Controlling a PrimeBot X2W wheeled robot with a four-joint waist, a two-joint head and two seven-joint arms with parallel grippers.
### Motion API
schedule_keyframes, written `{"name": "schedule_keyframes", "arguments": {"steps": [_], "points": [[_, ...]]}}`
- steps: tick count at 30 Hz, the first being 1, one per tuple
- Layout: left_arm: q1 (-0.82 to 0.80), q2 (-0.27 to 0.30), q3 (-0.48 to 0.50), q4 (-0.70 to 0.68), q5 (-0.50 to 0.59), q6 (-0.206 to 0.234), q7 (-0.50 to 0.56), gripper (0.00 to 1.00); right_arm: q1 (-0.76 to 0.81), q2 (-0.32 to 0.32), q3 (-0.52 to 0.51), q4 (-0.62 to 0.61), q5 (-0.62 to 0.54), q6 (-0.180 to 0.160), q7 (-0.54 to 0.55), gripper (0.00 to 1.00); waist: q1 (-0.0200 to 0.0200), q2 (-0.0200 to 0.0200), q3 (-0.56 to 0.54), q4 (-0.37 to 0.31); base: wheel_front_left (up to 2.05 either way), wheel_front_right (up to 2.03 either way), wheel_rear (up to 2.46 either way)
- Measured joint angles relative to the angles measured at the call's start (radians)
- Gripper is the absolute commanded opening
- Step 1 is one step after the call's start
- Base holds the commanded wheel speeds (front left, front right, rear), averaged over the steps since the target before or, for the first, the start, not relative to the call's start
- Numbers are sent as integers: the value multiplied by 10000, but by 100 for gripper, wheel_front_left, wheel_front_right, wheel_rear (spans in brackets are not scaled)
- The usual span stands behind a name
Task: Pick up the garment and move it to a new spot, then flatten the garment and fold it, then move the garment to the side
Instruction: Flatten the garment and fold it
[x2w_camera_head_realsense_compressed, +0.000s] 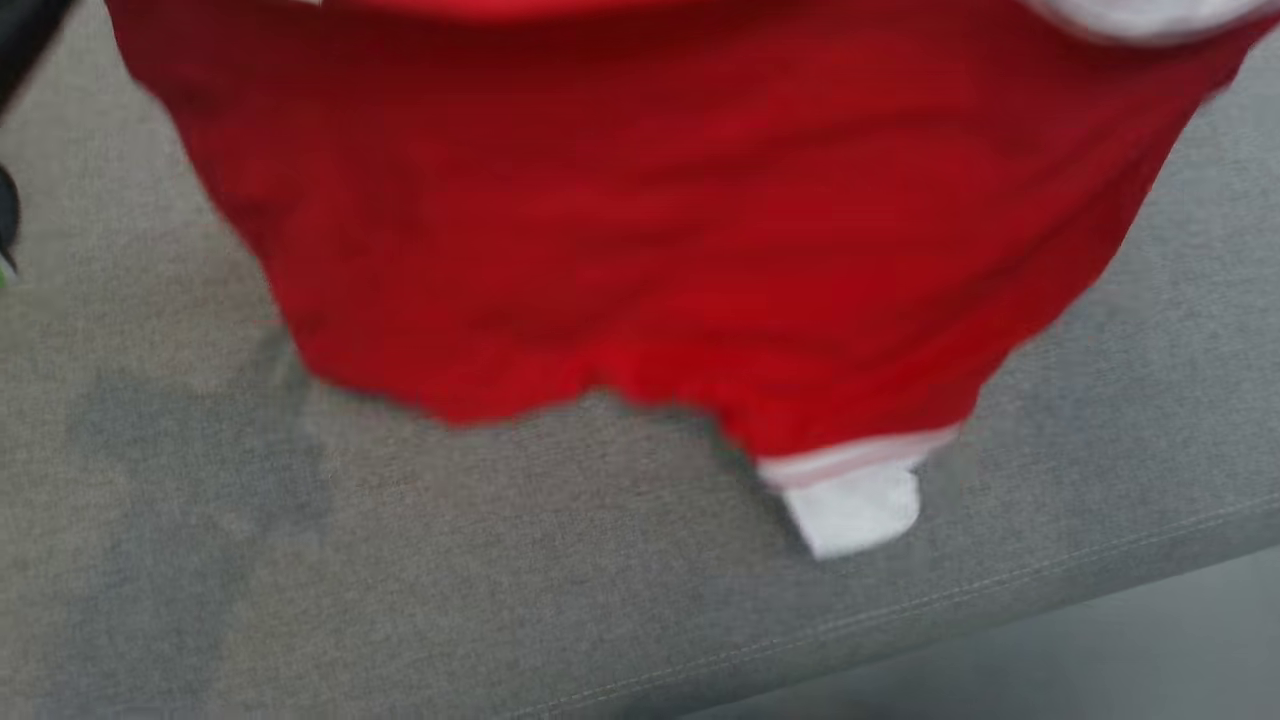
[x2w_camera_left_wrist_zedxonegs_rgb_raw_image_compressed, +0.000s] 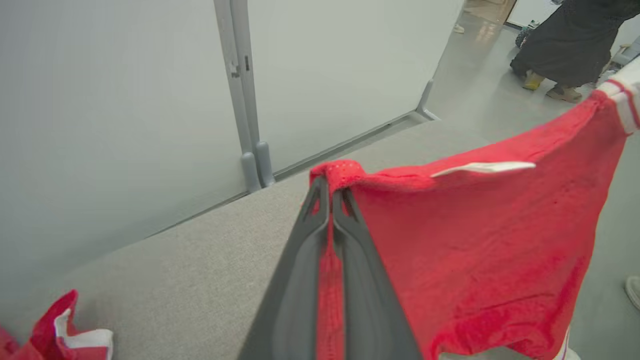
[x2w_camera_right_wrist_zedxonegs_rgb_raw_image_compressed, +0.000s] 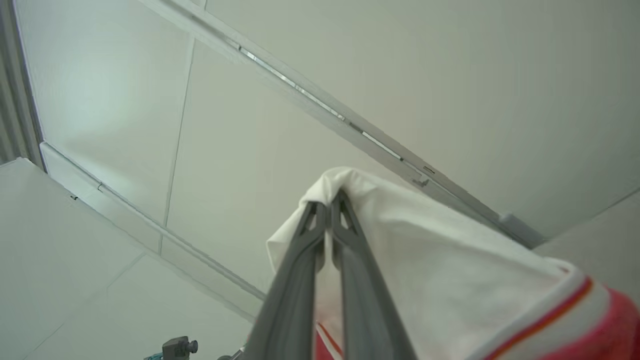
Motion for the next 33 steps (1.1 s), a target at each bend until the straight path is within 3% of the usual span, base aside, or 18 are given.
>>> {"name": "schedule_keyframes", "arguments": {"steps": [4,7,10,13,15,20,22,28,33], "points": [[-2952,-472,-359,516,2011,-405,-1160,0,-3158,660,-813,1384,-1200,261,-1795,0,1,0,485,375,0,0,0],[-4697,-1018,-777,594,2508,-616,-1689,0,-4801,1250,-951,1887,-1300,263,-2612,0,2,0,899,612,0,0,0],[-5181,-1315,-1108,1012,2986,-888,-2151,0,-6110,1281,-240,2136,-1714,265,-2717,0,2,0,1344,778,0,0,0],[-5063,-1622,-1672,1419,3277,-1327,-2725,0,-6366,1313,871,2153,-2017,309,-2462,0,2,0,1803,867,0,0,0],[-4360,-1818,-2044,1866,3745,-1795,-3574,0,-5679,1390,1699,2366,-2345,345,-2194,0,2,0,2076,884,0,0,0],[-387,-2008,-2405,3779,4332,-1699,-5202,0,-1267,2080,2464,4082,-2266,472,-2242,0,4,0,2309,796,0,0,0],[865,-1847,-2552,4520,4552,-1685,-5716,0,98,2236,2506,4663,-2134,708,-2401,0,3,0,2211,764,0,0,0],[2521,-2186,-2107,5854,4259,-1496,-7281,0,1183,2343,2416,5181,-1854,1317,-2665,0,0,0,1562,627,0,0,0],[2785,-2627,-2299,6138,4002,-1649,-8092,0,2275,1691,2301,5101,-1480,1703,-2263,0,0,0,866,535,0,0,0]]}}
